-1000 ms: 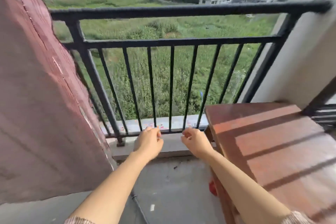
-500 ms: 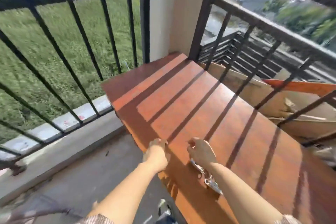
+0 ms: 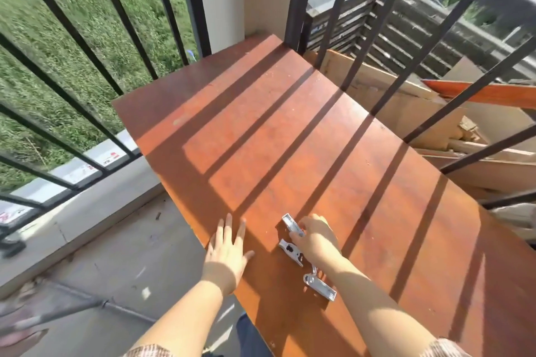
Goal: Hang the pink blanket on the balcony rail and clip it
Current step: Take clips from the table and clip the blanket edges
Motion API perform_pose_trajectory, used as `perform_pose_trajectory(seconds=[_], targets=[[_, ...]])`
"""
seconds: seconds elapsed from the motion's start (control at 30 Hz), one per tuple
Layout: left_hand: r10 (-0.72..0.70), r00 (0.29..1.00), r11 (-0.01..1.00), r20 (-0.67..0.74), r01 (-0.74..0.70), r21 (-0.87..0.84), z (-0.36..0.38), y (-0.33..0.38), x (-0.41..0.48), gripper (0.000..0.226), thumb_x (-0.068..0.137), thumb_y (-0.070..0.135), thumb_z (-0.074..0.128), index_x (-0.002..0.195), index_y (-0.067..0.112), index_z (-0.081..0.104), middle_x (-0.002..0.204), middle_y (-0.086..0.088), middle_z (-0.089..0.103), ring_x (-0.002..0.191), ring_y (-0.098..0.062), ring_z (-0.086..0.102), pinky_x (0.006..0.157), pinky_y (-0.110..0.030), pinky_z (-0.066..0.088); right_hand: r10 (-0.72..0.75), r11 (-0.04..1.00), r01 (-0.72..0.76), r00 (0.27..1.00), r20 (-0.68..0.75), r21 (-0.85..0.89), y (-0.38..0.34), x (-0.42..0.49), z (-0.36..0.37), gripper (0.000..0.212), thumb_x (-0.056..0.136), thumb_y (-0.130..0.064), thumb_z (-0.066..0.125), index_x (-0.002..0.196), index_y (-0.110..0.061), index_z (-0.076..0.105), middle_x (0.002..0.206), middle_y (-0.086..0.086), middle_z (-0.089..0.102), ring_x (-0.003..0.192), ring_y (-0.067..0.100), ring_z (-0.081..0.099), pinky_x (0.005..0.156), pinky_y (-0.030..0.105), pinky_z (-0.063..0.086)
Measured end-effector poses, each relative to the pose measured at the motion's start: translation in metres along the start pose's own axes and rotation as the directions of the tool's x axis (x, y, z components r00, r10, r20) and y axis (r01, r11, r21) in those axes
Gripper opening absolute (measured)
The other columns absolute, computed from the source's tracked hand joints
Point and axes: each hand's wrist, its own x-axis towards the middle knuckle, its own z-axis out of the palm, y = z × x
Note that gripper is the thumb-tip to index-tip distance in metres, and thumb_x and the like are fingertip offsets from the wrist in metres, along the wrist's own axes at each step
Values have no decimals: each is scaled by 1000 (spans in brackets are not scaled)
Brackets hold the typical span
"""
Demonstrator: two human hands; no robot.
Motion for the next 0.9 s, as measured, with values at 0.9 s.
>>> perform_pose_trajectory(seconds=[0.9], targets=[[-131, 871, 988, -474, 154, 9, -162, -326, -207, 52, 84, 15, 48, 135, 16, 40, 155, -10, 15, 143, -24, 11, 113, -43, 22, -483, 561, 32, 824, 296, 827, -378, -129, 106, 24, 78, -6, 75, 91, -9, 56, 77, 11, 64, 67, 22, 62, 68, 28, 55]])
